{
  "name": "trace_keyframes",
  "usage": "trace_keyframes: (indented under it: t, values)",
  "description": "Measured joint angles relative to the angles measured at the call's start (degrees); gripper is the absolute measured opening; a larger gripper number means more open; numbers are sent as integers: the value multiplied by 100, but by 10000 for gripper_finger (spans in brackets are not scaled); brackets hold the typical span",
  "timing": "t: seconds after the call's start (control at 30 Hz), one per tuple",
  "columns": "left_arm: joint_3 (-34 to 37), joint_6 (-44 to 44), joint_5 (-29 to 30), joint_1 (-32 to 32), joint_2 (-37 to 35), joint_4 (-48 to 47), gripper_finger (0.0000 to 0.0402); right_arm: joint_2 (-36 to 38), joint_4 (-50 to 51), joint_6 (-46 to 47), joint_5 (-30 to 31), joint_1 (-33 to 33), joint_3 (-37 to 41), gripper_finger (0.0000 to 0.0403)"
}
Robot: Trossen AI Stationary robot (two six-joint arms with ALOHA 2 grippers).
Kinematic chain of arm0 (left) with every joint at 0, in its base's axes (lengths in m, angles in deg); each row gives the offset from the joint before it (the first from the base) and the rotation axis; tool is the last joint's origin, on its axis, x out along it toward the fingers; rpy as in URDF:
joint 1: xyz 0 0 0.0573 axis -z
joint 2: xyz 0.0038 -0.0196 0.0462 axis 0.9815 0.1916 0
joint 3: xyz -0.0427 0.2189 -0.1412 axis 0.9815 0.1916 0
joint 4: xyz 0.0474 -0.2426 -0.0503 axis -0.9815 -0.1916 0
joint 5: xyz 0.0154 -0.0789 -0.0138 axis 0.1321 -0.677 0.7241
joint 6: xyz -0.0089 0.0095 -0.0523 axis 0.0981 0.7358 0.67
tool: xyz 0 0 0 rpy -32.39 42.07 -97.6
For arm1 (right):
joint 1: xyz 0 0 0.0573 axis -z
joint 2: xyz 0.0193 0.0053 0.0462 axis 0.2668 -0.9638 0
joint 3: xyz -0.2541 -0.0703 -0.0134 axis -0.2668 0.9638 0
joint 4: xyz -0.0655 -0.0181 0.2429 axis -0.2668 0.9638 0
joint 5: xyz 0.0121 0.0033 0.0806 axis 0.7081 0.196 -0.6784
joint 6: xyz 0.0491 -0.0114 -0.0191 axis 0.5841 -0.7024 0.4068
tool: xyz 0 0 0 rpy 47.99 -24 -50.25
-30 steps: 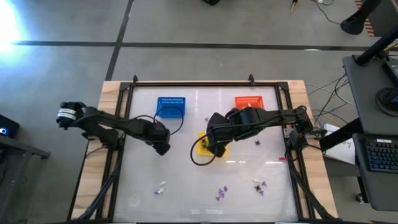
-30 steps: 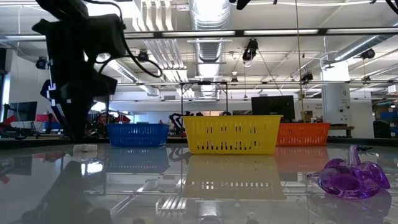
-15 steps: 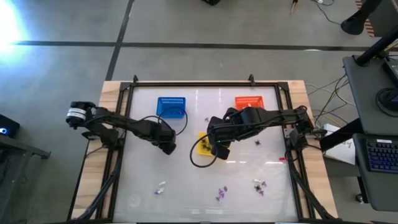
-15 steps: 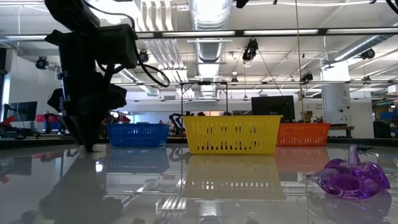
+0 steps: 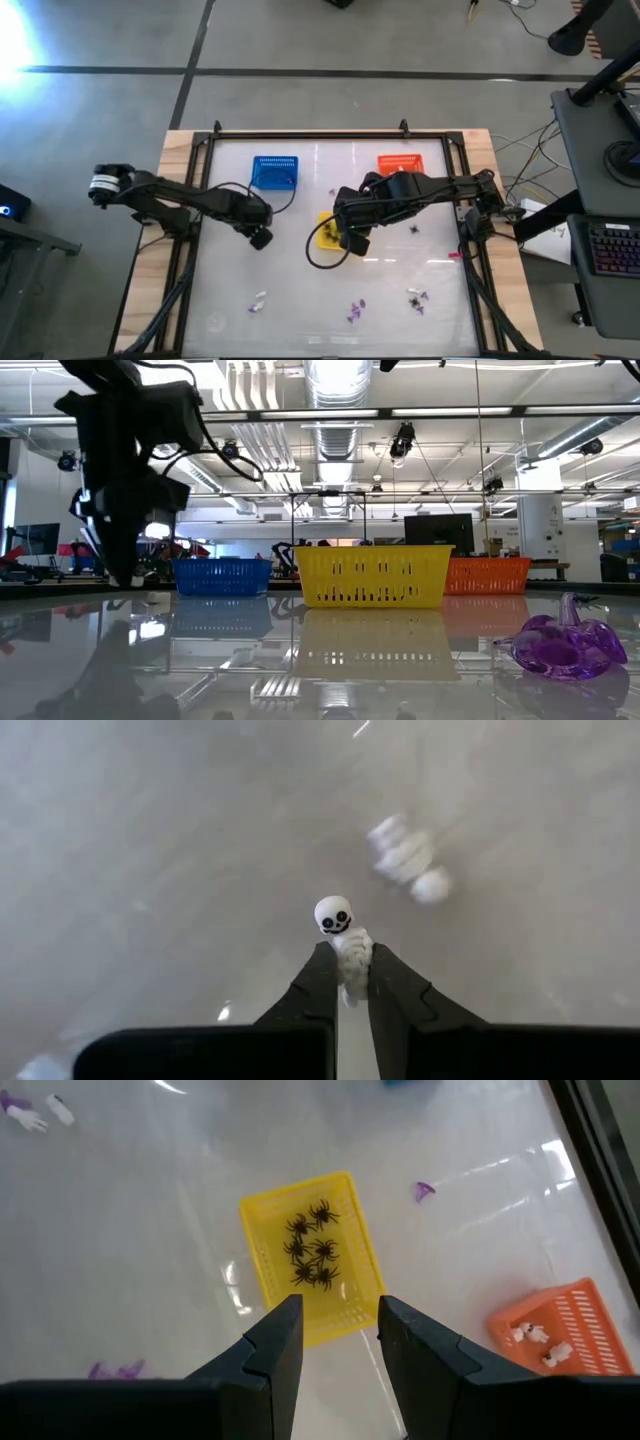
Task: Sort Halloween decoration
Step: Put the white skeleton toy into the orange bin
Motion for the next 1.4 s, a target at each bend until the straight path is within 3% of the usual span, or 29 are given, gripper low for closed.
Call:
trace_keyframes:
  t: [0.43, 0.57, 0.93, 1.13, 1.4]
  values:
    - [-9, -1104, -129, 2, -1404, 254, 0, 0, 2, 1182, 28, -2, 2, 125]
    - [-13, -1599, -119, -52, -1696, 604, 0, 0, 1, 1633, 306, -7, 4, 125]
    - [-18, -2880, -154, -467, -1800, 1179, 0, 0, -1, 2485, 1292, -13, 18, 125]
    - [-20, -3450, -859, -673, -1826, 1943, 0, -19, 6, 2611, 1342, -13, 296, 125]
    - [-24, -4035, -931, -1108, -1697, 2838, 0, -72, -12, 2542, 1387, 134, 528, 125]
